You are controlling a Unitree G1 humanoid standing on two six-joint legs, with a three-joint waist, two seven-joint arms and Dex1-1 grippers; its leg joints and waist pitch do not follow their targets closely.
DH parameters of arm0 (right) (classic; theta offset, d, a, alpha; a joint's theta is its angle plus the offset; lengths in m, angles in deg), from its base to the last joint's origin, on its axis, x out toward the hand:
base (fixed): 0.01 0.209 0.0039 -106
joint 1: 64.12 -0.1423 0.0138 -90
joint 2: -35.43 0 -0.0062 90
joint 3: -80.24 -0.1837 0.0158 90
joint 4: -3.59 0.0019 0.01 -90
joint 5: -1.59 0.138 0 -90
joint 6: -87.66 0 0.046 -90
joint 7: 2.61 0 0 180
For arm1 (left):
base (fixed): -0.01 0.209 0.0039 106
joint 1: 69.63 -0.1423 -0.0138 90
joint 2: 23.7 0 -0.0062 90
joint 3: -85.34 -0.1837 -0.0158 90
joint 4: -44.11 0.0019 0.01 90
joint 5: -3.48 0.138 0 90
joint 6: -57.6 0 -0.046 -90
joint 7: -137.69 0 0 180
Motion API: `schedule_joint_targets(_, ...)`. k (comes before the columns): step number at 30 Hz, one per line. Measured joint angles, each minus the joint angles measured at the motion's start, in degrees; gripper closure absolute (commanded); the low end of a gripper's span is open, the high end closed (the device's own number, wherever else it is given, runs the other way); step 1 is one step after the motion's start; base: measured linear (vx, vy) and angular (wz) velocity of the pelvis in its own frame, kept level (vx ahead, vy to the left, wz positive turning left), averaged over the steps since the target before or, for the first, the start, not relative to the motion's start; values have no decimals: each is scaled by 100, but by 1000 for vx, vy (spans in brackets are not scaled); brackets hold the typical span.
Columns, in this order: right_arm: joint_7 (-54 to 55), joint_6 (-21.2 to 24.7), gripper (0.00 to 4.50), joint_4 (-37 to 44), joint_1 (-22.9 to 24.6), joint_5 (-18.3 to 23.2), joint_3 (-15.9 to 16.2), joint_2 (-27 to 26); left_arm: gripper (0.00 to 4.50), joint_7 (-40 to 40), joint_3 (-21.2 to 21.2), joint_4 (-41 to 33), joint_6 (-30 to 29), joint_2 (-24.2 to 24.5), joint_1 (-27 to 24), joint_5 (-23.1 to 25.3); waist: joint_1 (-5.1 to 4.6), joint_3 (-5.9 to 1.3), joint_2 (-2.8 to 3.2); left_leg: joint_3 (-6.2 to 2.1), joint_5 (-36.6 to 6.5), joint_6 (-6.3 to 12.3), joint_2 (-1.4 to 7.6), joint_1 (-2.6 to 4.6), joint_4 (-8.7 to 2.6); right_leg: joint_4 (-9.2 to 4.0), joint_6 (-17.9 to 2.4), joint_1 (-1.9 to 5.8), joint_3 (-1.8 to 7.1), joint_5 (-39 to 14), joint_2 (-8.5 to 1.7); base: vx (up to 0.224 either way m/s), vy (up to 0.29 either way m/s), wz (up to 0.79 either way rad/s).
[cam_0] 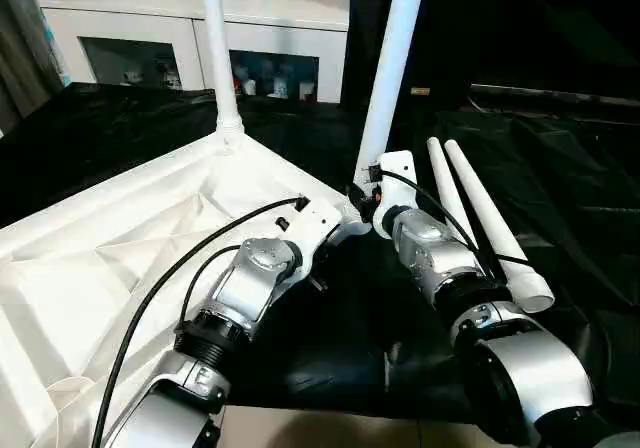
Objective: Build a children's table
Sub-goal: Rotate leg to tighten
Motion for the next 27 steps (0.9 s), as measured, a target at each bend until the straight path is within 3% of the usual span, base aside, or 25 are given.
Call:
schedule_joint_targets(3,-55,-23,259,-22,-14,-29,-20,3,450,25,9,-2,0,19,5,-20,-11,0,-1,0,0,0,0,-7,-7,-2,0,-7,0,0,0,0,0,0)
schedule_joint_targets(4,-92,-49,203,-36,-18,-30,-29,9,450,37,12,-2,0,28,11,-29,-12,0,-1,0,0,0,0,-12,-8,-2,0,-10,-1,0,0,0,0,0)
schedule_joint_targets(5,-142,-70,189,-50,-24,-30,-51,21,450,42,11,-2,0,37,21,-42,-12,0,-1,0,0,0,0,-24,-8,-2,0,-20,-1,0,0,0,0,0)
schedule_joint_targets(8,-232,-67,180,-133,-29,-29,-96,37,450,42,12,-4,7,55,60,-51,-7,2,-1,6,1,1,0,-64,-11,1,-2,-62,4,1,0,0,0,0)
schedule_joint_targets(9,-257,-68,155,-146,-30,-26,-119,41,450,42,11,-12,11,63,61,-56,-6,3,2,9,1,0,0,-68,-11,5,-5,-69,7,3,0,0,0,0)
schedule_joint_targets(20,-891,-87,70,-70,-44,94,-238,145,450,161,2,-31,141,199,113,-66,49,11,13,44,20,-30,32,-75,-30,23,-18,-90,6,78,4,0,0,0)
schedule_joint_targets(25,-1679,-50,47,476,269,67,-50,503,450,654,-82,-61,479,536,152,-135,87,21,29,82,108,-11,94,-123,-29,25,-55,-124,7,86,55,0,0,0)
schedule_joint_targets(27,-2120,10,47,764,441,43,69,749,450,965,-126,-126,639,710,152,-183,110,22,30,89,105,-1,92,-157,-27,34,-66,-177,24,80,63,51,11,0)
